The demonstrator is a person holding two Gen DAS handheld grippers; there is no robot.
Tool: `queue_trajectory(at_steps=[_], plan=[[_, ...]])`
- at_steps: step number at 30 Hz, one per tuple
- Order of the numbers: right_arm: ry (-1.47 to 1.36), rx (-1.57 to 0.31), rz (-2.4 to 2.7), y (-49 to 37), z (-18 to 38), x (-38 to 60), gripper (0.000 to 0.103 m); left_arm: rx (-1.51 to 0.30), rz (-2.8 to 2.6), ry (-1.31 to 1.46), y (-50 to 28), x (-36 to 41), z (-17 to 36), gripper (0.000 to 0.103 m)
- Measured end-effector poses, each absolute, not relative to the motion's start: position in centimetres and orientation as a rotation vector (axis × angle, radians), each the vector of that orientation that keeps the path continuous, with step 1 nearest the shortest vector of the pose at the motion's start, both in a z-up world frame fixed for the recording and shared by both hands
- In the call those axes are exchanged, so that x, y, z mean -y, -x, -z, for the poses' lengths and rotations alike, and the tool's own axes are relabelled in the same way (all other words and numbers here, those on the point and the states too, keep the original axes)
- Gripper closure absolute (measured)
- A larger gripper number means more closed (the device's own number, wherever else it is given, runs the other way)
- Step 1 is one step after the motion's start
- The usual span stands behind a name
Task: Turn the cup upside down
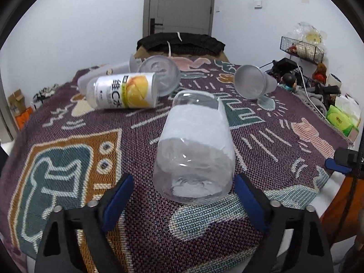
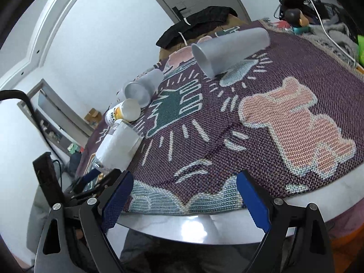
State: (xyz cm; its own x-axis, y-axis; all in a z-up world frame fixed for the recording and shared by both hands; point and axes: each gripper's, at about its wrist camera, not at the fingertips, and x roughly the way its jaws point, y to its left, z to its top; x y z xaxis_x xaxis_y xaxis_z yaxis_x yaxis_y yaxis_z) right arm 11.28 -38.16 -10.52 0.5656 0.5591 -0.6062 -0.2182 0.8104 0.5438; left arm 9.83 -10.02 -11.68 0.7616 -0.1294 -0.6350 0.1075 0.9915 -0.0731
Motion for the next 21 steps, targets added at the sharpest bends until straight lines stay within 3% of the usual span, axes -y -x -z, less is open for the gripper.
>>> queue_trajectory(at_steps=[2, 8, 21], plan=[[-0.452, -0.855, -0.469, -11.3, 10.8, 38.5, 0.010, -0.685, 0.133, 0.052, -9.8, 9.8, 11.9, 0.028], [-0.485, -0.843, -0.468, -11.4, 11.2, 39.3, 0.010, -0.632, 0.152, 0.108, -9.4, 9.5, 11.4, 0.038], [-0.478, -0.829, -0.477, -11.2, 10.9, 39.0, 0.010, -0.627, 0.148, 0.088, -9.4, 8.8, 7.6, 0.039]])
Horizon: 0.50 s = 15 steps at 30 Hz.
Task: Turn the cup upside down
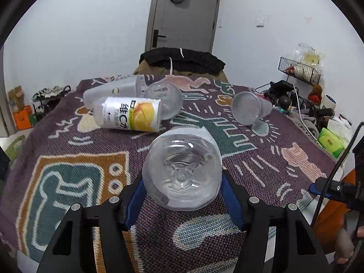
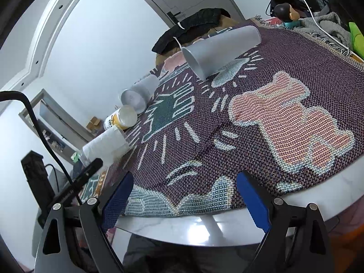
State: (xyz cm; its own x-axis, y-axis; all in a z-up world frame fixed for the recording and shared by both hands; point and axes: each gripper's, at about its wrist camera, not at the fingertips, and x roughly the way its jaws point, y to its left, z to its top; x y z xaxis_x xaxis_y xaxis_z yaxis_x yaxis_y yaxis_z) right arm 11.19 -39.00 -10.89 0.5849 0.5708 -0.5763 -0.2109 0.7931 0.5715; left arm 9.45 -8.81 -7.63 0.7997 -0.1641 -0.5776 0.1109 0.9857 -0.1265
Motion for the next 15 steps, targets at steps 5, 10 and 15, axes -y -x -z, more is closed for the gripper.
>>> queue_trajectory(at_steps=[5, 10, 15], plan=[[-0.468, -0.813, -0.483, -11.0, 10.5, 38.9, 0.010, -0.690, 0.163, 0.020, -10.1, 9.0, 5.6, 0.039], [-0.465, -0.797, -0.483, -10.9, 10.3, 39.0, 0.010, -0.770, 0.188, -0.063, -10.9, 9.8, 3.6, 0.039], [-0.464, -0.788, -0.482, -10.7, 10.1, 39.2, 0.010, -0.871, 0.211, -0.116, -12.2, 10.9, 2.2, 0.039]])
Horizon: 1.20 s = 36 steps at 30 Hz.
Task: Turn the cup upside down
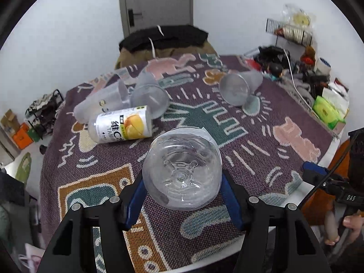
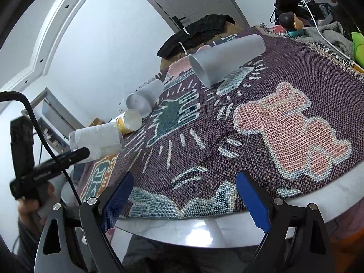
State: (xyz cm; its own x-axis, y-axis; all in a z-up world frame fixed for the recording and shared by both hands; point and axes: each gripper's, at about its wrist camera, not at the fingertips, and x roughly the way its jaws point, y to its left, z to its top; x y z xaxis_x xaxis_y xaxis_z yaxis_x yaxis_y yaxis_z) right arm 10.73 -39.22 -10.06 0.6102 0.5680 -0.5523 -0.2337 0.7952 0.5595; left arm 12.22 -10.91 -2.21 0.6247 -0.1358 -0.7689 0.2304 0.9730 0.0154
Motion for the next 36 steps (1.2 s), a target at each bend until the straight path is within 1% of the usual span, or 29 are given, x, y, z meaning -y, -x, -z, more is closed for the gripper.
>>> queue_trajectory(at_steps=[7, 13, 20, 25, 31, 36], plan=[[-0.468, -0.773, -0.480, -10.7, 9.6, 39.5, 0.010, -1.006, 0.209, -0.204, -14.9, 12.3, 1.5, 0.039], [-0.467, -0.766, -0.485, -10.9, 9.3, 39.5, 0.010, -1.155, 0.218, -0.235, -17.3, 13.0, 2.0, 0.039], [-0.462, -0.761, -0.473, -11.4, 9.5, 39.2, 0.010, -1.261, 0.197, -0.267, -19.4, 13.4, 2.7, 0.039], [-0.465, -0.758, -0.461, -11.5, 9.4, 39.5, 0.010, -1.284, 0.188, -0.305, -20.6, 14.2, 3.4, 0.038], [-0.468, -0.753, -0.446, -11.6, 9.2, 40.0, 0.010, -1.296, 0.202, -0.284, -21.7, 14.5, 3.3, 0.038], [-0.465, -0.752, -0.444, -11.7, 9.2, 39.9, 0.010, -1.270, 0.216, -0.288, -21.5, 14.4, 2.6, 0.034]])
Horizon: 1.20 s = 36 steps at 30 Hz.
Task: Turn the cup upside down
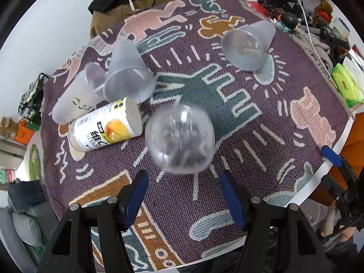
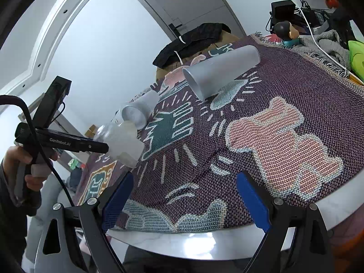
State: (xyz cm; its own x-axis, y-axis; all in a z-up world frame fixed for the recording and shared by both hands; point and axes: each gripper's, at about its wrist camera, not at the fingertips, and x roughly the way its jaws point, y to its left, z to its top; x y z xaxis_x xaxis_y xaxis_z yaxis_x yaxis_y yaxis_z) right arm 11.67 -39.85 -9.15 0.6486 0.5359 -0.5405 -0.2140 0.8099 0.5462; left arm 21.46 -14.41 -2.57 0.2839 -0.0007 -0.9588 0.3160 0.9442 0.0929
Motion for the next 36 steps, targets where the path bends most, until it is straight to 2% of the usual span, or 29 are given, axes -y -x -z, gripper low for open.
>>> queue_trajectory(at_steps=[19, 26, 29, 31, 36], plan=[[-0.381, -0.727, -0.441, -11.6, 6.8, 37.7, 0.010, -0.885, 0.260, -0.214, -15.4, 10.7, -3.2, 0.031], [-0.338, -0.747, -0.437, -11.2, 6.0, 36.6, 0.010, -0.723, 0.249, -0.107, -12.4, 8.5, -4.2, 0.005], [-0.330, -0.758, -0.434, -11.1, 5.7, 36.2, 0.010, -0.658, 0.235, -0.072, -11.1, 7.4, -4.6, 0.003], [-0.322, -0.757, -0.429, -11.0, 5.5, 35.9, 0.000, -0.628, 0.228, -0.044, -10.3, 6.6, -4.7, 0.001], [-0.301, -0.740, -0.407, -10.5, 4.7, 35.5, 0.000, -0.567, 0.203, 0.006, -8.6, 5.0, -4.4, 0.000]])
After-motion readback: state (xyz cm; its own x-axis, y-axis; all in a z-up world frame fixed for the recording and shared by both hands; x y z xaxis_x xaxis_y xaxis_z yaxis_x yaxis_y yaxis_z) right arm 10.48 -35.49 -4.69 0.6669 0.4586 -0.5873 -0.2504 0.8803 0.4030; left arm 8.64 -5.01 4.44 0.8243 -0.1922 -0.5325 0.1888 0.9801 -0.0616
